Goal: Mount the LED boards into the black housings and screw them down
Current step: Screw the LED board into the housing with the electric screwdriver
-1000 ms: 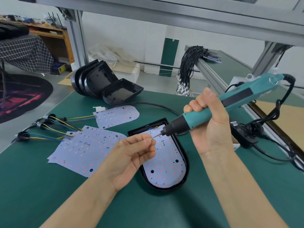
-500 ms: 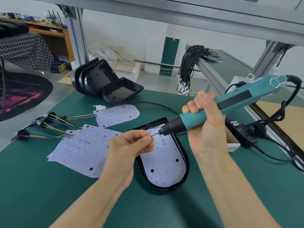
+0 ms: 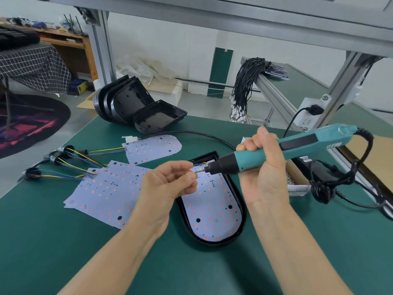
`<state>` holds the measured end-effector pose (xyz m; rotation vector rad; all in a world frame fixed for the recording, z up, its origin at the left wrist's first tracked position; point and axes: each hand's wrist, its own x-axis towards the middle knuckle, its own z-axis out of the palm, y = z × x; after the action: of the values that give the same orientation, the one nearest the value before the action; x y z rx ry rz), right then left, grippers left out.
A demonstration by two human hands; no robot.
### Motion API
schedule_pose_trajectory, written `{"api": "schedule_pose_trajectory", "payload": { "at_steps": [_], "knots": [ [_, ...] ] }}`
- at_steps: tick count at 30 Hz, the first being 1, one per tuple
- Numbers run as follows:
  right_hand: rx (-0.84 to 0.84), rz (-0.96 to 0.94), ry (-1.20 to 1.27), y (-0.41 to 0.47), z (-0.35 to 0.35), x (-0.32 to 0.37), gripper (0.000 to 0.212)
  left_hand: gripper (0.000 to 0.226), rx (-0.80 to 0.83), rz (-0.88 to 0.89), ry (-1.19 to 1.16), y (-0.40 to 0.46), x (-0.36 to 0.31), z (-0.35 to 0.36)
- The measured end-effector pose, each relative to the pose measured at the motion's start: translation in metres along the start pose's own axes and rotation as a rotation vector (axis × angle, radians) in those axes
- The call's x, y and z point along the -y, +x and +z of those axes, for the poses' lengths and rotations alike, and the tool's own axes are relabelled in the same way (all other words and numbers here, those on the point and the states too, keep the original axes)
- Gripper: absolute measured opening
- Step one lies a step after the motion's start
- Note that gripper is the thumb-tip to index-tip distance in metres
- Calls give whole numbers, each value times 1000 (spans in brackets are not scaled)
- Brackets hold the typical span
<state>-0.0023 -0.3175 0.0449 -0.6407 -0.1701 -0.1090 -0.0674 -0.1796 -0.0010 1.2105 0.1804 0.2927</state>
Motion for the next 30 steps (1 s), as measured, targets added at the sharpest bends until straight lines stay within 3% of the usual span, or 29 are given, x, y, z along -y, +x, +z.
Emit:
{"api": "schedule_pose_trajectory", "payload": {
  "at_steps": [3,6,8,9,11,12,15,21,25,30],
  "knots": [
    [-6,8,5,3,-1,0,33,34,12,-20,24,-1,0,-3],
    [-12,5,-9,7,-2,1,33,37,-133,-25,221,-2,1,-14],
    [-7,9,-20,11,-4,2,34,17,-229,-37,591,-2,0,-23],
    [-3,16,-26,13,-5,1,34,19,-201,-75,829,-2,-1,-25],
    [10,34,-44,16,-6,-1,35,47,-71,-149,1188,-1,5,-24],
    [17,42,-58,17,-6,-3,36,53,-53,-155,1248,0,8,-21],
    [36,51,-109,21,-7,-9,37,50,-76,-158,1166,12,18,-12],
    [54,55,-159,31,-11,-16,38,36,-88,-291,575,25,25,2],
    [33,64,-180,35,-11,-20,38,25,-113,-288,498,29,29,6],
    [35,95,-199,37,-8,-26,35,47,-96,-256,489,30,32,9]
  ]
}}
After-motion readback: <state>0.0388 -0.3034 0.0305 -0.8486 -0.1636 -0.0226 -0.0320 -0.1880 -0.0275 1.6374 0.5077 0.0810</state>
